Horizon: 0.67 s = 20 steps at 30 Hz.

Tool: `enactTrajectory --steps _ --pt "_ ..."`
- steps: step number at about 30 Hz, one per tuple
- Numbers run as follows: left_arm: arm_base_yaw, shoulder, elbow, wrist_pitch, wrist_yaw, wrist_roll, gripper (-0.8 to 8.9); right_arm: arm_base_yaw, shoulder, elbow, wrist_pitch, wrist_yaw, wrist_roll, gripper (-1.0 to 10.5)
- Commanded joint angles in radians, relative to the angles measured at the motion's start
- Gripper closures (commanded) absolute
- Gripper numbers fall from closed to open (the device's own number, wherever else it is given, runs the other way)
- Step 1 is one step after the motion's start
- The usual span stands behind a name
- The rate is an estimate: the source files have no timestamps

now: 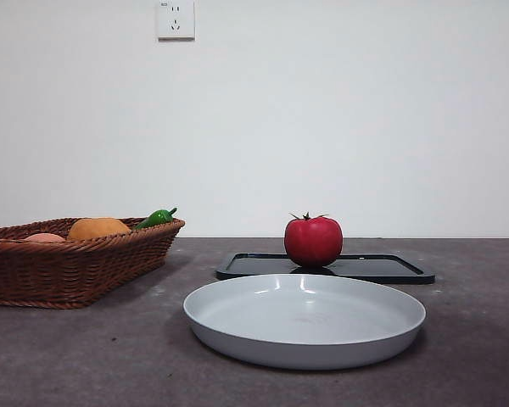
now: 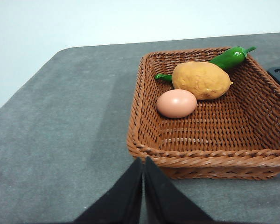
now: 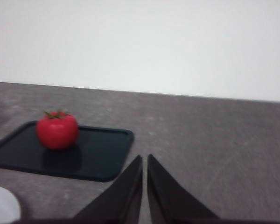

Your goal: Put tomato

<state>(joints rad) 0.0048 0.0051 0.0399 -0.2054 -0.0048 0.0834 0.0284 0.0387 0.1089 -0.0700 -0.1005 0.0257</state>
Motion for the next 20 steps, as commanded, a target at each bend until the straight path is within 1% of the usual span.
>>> enactTrajectory --steps 1,5,13,20 --pt "0.002 -0.002 -0.013 -0.026 0.0 -0.01 8.06 -0.001 -0.023 -0.048 0.027 0.019 0.054 9.4" --pt "0.002 -0.002 -0.013 -0.026 0.0 -0.01 8.06 -0.001 -0.035 -0.099 0.012 0.031 0.089 9.4" --pt "0.002 -0.002 -0.013 -0.026 0.0 -0.01 8.06 -0.001 -0.035 -0.098 -0.112 0.053 0.088 9.4" --pt "0.002 -0.002 -0.013 -0.026 0.0 -0.01 8.06 -0.001 -0.035 -0.098 -0.089 0.05 0.09 9.4"
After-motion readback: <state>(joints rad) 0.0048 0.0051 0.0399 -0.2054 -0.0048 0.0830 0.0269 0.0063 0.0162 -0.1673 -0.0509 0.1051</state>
